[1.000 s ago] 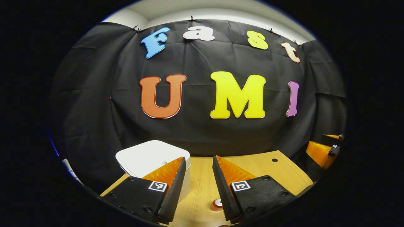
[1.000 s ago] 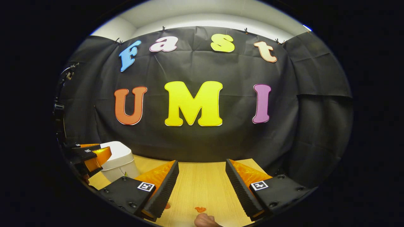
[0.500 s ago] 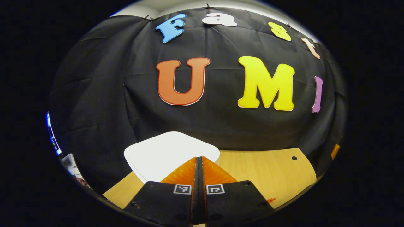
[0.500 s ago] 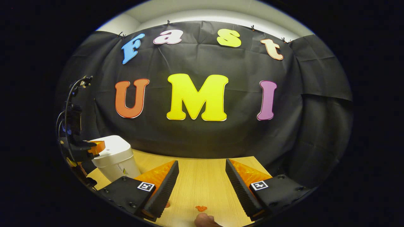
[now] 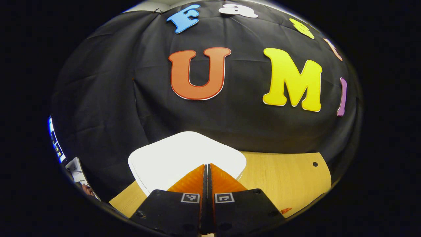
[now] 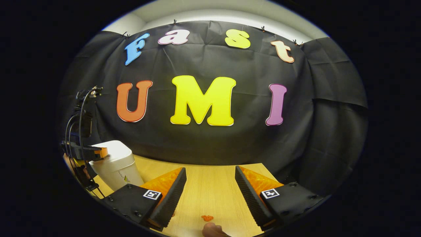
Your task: Press the lid of the desktop garbage bin to open it, pick up the crumpled paper on the desktop and throw it into the bin, then pick up the pop can on the desktop and drop it into the bin, and finally close the garbage bin lid.
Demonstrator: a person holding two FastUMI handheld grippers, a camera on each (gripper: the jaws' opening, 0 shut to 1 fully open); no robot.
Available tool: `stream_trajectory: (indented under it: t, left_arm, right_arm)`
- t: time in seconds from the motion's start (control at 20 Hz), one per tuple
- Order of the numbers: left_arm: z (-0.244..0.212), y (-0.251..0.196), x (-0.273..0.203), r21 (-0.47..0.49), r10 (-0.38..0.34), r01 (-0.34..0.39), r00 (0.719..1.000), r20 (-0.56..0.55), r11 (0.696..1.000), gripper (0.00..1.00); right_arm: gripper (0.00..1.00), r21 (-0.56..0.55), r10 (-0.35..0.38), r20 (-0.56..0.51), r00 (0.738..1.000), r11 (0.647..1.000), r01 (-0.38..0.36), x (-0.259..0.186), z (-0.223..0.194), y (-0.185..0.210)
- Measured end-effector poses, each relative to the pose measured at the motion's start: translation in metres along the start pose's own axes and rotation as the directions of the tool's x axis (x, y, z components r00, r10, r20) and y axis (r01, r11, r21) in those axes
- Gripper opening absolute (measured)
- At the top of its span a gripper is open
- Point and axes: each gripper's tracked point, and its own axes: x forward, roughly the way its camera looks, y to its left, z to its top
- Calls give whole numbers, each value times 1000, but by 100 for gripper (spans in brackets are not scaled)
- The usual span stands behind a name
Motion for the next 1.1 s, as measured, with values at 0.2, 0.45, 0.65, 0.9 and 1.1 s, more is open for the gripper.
stream_trajectory:
  t: [0.2,0.45,0.65,0.9,1.1]
  left_arm:
    - [-7,-1,2,32,7,-5,999,-51,999,3]
    - [-5,1,-1,21,30,-29,998,-57,999,3]
    - [2,0,-2,42,47,-45,997,-55,998,3]
    - [30,-8,-18,41,44,-44,999,-10,998,6]
    - [63,-18,-44,108,52,-64,993,104,992,58]
  right_arm:
    - [94,-6,-2,-17,1000,1000,2,1,-5,-2]
    - [94,4,21,-21,1000,1000,-21,-1,-8,-1]
    - [94,37,31,-16,999,999,-30,-1,-8,-11]
    - [94,91,48,-32,998,995,-45,-1,-14,-30]
    - [94,124,39,-35,999,992,-34,4,-23,-60]
